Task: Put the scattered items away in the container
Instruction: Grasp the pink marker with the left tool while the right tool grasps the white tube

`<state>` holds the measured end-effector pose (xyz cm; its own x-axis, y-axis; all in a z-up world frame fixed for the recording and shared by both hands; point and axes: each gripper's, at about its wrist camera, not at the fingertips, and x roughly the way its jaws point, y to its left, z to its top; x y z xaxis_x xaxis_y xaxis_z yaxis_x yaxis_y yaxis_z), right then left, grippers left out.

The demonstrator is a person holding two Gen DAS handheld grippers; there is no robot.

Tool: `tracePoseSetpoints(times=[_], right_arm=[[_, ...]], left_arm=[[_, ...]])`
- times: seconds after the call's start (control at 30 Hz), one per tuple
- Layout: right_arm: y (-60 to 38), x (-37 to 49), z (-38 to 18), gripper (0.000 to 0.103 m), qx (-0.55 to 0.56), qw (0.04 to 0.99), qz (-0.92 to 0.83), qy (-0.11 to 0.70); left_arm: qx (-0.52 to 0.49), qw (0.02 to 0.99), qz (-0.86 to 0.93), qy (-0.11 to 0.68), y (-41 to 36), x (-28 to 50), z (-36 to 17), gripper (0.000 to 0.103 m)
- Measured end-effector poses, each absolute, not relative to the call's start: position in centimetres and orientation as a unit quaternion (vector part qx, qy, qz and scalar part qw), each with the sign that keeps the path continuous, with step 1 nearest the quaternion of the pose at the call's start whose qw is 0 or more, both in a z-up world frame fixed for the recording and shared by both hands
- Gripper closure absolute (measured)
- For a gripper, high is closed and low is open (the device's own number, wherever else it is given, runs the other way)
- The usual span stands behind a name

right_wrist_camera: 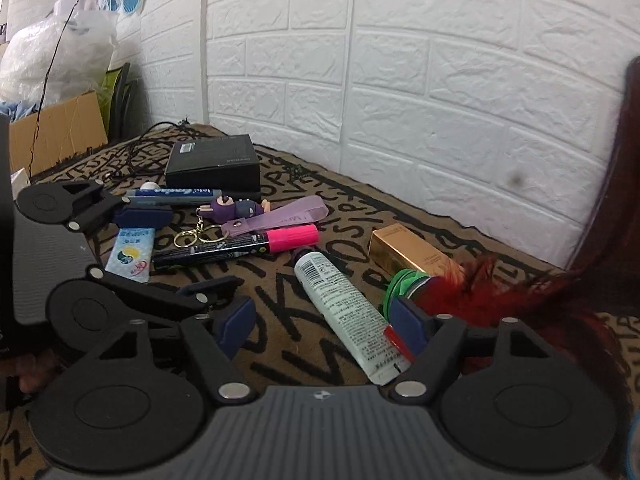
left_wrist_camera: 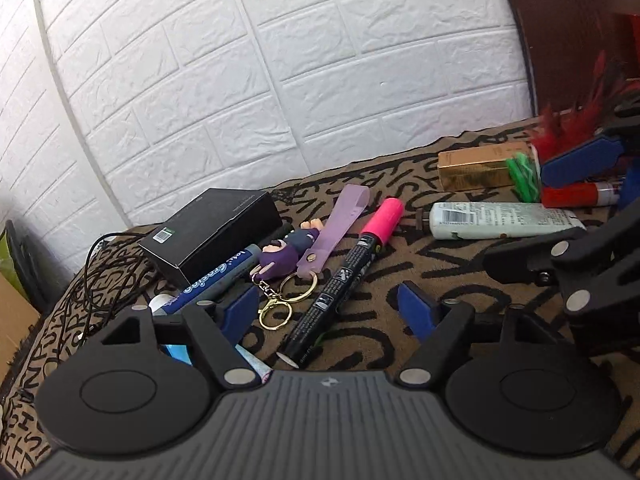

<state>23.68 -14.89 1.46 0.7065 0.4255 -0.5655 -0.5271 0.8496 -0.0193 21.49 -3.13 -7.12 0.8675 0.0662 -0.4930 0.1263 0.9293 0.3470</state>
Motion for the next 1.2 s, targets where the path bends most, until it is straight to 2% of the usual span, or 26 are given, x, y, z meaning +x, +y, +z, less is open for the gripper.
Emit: tracePoseSetpoints(times=[0.17, 0.2, 0.23, 0.27, 0.3, 0.33, 0.4, 0.47, 0.63, 0.8, 0.9, 0.93, 0.97, 1.0, 1.03, 1.1, 1.2], right_arm=[[-14.4, 24.5, 0.1, 0.03, -0.104, 0.917, 0.231, 0.308], [-14.5, 24.5, -0.3, 0.025, -0.104, 0.921, 0.22, 0.306], [-14.9, 24.5, -0.4, 0.025, -0.093, 0.924, 0.211, 0.304], [-15.0, 24.5, -0.3, 0.023, -0.08, 0.922, 0.221, 0.308], [-15.0, 24.4, -0.3, 0.026, -0.078, 0.915, 0.243, 0.312], [-14.9, 24.0, -0.2, 0.03, -0.085, 0.908, 0.266, 0.312], [-15.4, 23.3, 0.3, 0.032, -0.08, 0.885, 0.32, 0.329], [-15.6, 22.4, 0.7, 0.035, -0.095, 0.876, 0.337, 0.331], [-15.9, 22.6, 0.2, 0.032, -0.078, 0.908, 0.273, 0.309], [-14.8, 23.5, -0.4, 0.031, -0.086, 0.908, 0.281, 0.298], [-14.5, 23.9, -0.4, 0.036, -0.095, 0.907, 0.282, 0.298], [-14.5, 24.0, -0.4, 0.038, -0.093, 0.907, 0.282, 0.3], [-14.6, 24.1, -0.3, 0.046, -0.089, 0.907, 0.28, 0.303], [-14.7, 24.0, -0.2, 0.055, -0.085, 0.907, 0.278, 0.306], [-14.8, 24.0, -0.2, 0.058, -0.085, 0.906, 0.277, 0.309], [-14.9, 23.7, -0.1, 0.068, -0.089, 0.905, 0.275, 0.313], [-15.1, 23.0, 0.1, 0.069, -0.093, 0.903, 0.274, 0.318]], left_arm=[[0.194, 0.943, 0.055, 0.265, -3.6, 22.2, -7.5, 0.021], [0.194, 0.941, 0.071, 0.269, -3.6, 22.5, -7.5, 0.017], [0.19, 0.939, 0.085, 0.273, -3.6, 22.9, -7.4, 0.016], [0.179, 0.94, 0.084, 0.277, -3.4, 23.1, -7.3, 0.018], [0.165, 0.944, 0.065, 0.279, -3.2, 23.0, -7.1, 0.028], [0.158, 0.946, 0.042, 0.278, -2.9, 22.6, -7.1, 0.034], [0.153, 0.949, 0.005, 0.277, -2.2, 21.9, -6.9, 0.037], [0.135, 0.95, -0.041, 0.277, -1.2, 21.2, -6.7, 0.036], [0.124, 0.96, -0.061, 0.245, -0.1, 20.7, -6.1, 0.033], [0.204, 0.944, -0.088, 0.244, -2.0, 22.0, -6.7, 0.031], [0.197, 0.942, -0.09, 0.255, -2.3, 22.7, -7.0, 0.032], [0.193, 0.942, -0.093, 0.259, -2.4, 22.7, -7.1, 0.046], [0.189, 0.941, -0.1, 0.262, -2.6, 22.5, -7.1, 0.057], [0.196, 0.939, -0.103, 0.263, -3.0, 22.3, -7.2, 0.075], [0.211, 0.936, -0.104, 0.261, -3.6, 21.9, -7.4, 0.085], [0.234, 0.933, -0.099, 0.253, -4.5, 21.2, -7.8, 0.086], [0.205, 0.936, -0.104, 0.266, -4.0, 20.8, -7.4, 0.086]])
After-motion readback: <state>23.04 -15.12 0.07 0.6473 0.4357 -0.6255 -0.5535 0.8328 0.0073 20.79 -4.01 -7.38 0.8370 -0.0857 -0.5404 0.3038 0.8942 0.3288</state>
